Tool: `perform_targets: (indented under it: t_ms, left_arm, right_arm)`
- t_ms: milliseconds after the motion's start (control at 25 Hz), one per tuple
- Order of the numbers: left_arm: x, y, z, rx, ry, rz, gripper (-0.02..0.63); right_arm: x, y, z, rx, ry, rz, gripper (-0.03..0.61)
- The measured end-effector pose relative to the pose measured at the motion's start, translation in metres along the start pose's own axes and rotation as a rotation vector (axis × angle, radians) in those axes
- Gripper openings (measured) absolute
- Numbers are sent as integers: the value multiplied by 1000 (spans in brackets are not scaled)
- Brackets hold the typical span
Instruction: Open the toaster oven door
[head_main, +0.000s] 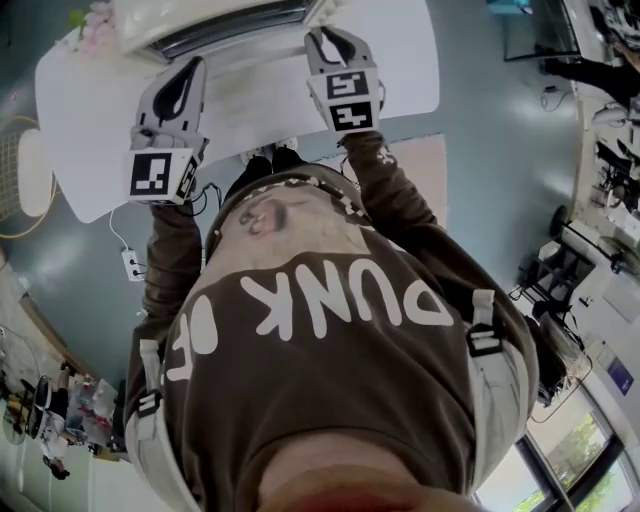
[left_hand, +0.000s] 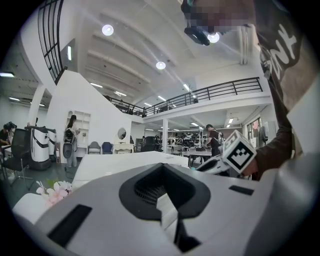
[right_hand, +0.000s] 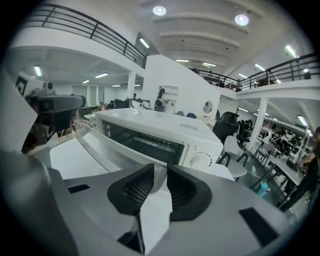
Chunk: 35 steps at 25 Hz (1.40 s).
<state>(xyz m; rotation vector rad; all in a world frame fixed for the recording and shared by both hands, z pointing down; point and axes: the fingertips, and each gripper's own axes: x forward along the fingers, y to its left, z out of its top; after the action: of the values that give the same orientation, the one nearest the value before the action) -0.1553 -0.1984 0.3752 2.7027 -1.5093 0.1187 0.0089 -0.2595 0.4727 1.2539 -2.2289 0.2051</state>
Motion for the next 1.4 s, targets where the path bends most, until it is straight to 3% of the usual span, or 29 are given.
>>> perform_targets:
  t_ms: [320,640,1040,1400]
  left_arm:
    - [8,-8,5,1,2,-8,3]
    - [15,-19,-3,-9,15,-18,3]
    - [14,-36,-6,3,41,-27,3]
    - [6,-34,-15,1,55,-8,3]
  right_arm:
    - [-38,28,-62,-111,57,14,92]
    - [-45,50,-153,-101,224,106,9]
    - [-15,78,-251,-56,473,200,11]
    - [4,82,-277,60,560,220,14]
